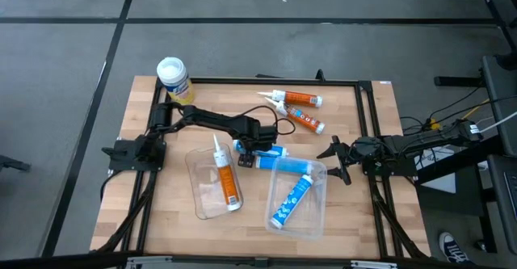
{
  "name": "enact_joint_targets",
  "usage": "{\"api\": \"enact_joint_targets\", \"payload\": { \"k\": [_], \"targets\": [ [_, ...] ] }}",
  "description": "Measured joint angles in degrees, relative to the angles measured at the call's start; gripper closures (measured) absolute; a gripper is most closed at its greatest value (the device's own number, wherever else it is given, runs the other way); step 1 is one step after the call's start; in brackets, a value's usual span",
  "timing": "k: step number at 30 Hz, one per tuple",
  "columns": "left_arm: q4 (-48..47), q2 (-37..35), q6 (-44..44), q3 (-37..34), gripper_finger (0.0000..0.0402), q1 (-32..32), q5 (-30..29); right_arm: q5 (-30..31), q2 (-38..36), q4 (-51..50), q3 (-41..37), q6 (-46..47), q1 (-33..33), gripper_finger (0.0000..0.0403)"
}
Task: Pick & place silicon tubes, Sealant and Lysol wipes
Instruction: Put the top blue sealant into the right transparent bin
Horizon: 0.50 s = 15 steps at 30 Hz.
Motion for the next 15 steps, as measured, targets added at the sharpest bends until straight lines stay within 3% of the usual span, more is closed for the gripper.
{"api": "enact_joint_targets", "payload": {
  "k": [8, 15],
  "targets": [
    [0.2, 1.2, -0.8, 0.2, 0.0094, 0.3, 1.1, 0.0, 0.0, 0.0, 0.0, 0.0, 0.0, 0.0105],
    [0.2, 1.3, -0.2, 0.1, 0.0179, 0.3, 1.8, 0.0, 0.0, 0.0, 0.0, 0.0, 0.0, 0.0105]
  ]
}}
